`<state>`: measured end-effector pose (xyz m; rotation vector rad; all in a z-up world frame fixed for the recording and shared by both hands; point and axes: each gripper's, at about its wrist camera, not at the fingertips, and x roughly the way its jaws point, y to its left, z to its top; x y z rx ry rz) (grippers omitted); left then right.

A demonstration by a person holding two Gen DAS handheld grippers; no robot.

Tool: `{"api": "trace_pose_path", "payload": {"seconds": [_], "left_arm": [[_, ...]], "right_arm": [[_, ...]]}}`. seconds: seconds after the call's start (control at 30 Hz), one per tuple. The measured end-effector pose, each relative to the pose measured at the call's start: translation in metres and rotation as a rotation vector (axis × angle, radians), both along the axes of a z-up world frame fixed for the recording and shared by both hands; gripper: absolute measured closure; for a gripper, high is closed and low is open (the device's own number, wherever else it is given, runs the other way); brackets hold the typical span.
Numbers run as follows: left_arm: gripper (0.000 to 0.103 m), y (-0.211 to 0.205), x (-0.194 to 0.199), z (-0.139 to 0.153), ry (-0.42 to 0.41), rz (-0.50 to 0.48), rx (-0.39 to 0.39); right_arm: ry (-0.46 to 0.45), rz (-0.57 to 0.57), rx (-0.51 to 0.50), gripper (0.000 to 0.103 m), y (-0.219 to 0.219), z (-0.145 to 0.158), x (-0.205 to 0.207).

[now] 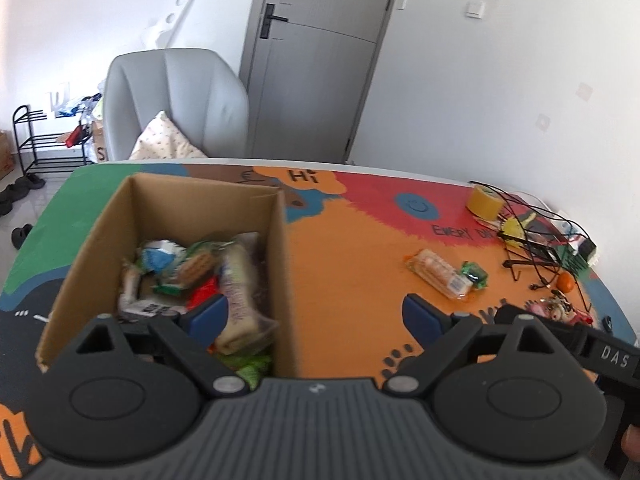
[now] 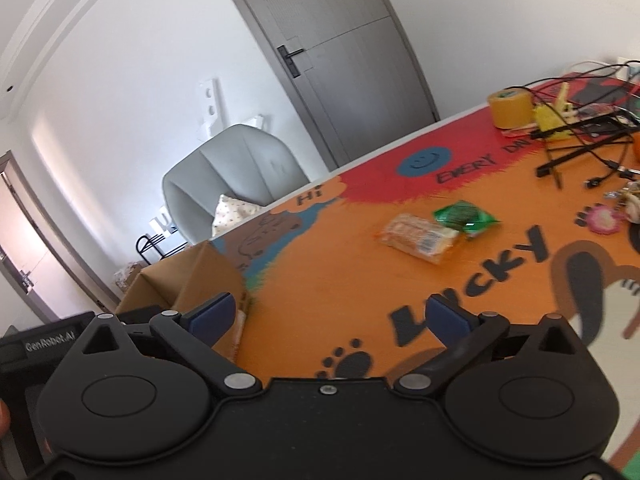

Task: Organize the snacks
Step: 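Move both tools back over the packaged cake and green-wrapped cake, then grasp the clear-wrapped bread cake with the left tool while the right tool grasps the green-wrapped cake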

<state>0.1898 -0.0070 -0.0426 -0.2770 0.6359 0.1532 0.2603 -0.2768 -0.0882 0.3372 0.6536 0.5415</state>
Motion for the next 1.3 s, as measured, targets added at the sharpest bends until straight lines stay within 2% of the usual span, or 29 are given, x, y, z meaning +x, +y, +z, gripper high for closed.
{"api": "trace_pose_path", "payload": {"seconds": [0.37,0.5,0.67,0.8,0.97,1.1,1.2,1.3], "left_arm": [[0.01,-0.049,0.032,-0.003,-0.005,-0.093,-0.014],[0.01,-0.062,0.049,-0.008,0.001,-0.117,-0.018],[0.01,-0.067,0.076,-0.017,0.021,-0.095,-0.05],[0.01,-0.066,0.098,-0.024,0.041,-0.071,-0.082],[0.011,-0.071,0.124,-0.03,0.057,-0.063,-0.112],[0.013,-0.072,0.144,-0.038,0.085,-0.048,-0.164],[0.016,-0.074,0.158,-0.044,0.092,-0.032,-0.188],[0.024,-0.078,0.171,-0.051,0.108,-0.034,-0.208]], "right_arm": [[-0.002,-0.094,-0.016,0.0,-0.051,-0.007,0.012],[-0.015,-0.115,-0.012,0.011,-0.062,-0.005,0.025],[-0.03,-0.115,0.004,0.018,-0.067,-0.006,0.046],[-0.014,-0.108,0.02,0.027,-0.067,-0.014,0.066],[0.013,-0.1,0.045,0.033,-0.068,-0.023,0.091],[0.042,-0.087,0.056,0.043,-0.069,-0.03,0.109],[0.06,-0.077,0.065,0.046,-0.069,-0.035,0.121],[0.079,-0.069,0.064,0.047,-0.069,-0.042,0.132]]}}
